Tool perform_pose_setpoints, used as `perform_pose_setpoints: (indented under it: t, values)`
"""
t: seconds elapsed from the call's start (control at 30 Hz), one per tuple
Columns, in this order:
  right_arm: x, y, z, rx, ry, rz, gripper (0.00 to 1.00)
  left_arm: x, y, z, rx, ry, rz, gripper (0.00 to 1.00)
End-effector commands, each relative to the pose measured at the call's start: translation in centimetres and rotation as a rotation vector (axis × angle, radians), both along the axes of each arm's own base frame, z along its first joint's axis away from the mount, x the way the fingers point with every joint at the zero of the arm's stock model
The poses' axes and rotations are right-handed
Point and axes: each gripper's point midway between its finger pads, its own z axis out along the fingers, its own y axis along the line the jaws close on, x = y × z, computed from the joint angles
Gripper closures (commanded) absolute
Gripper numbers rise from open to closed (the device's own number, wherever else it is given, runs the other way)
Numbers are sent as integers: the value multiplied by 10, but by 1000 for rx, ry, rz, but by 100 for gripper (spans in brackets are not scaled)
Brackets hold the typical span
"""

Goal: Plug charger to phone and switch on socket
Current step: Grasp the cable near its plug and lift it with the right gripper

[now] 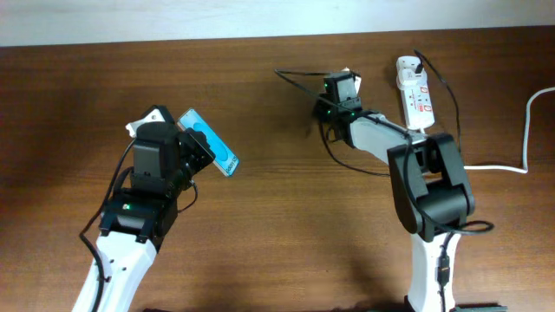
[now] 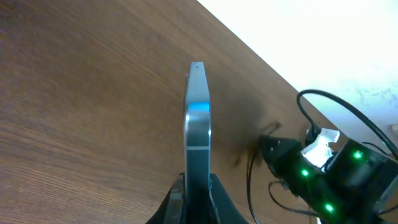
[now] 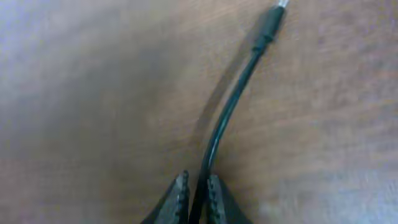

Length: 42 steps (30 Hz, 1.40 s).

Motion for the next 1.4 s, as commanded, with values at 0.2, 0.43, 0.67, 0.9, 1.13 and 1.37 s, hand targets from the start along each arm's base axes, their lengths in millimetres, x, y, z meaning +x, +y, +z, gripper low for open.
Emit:
perform_pose_setpoints:
  t: [0.2,0.43,0.67,0.9,1.13,1.37]
  values:
    - [-77,-10,1,-56,300,55,96,1,3,7,10,-22,2,100]
    - [-133,-26,57,-93,417,67,96,-3,4,0,17,11,3,100]
    - [-190,-19,54,-196,604,200,96,-7,-3,-2,-8,30,-27,100]
    - [-214,2,50,-246,649,305,95,-9,-10,-2,-34,36,-59,100]
    - [-229,-4,39,-260,700,306,95,-11,-16,-2,-54,42,-88,100]
    - [-244,-11,35,-272,760,305,71,-13,-15,-5,-51,58,-87,100]
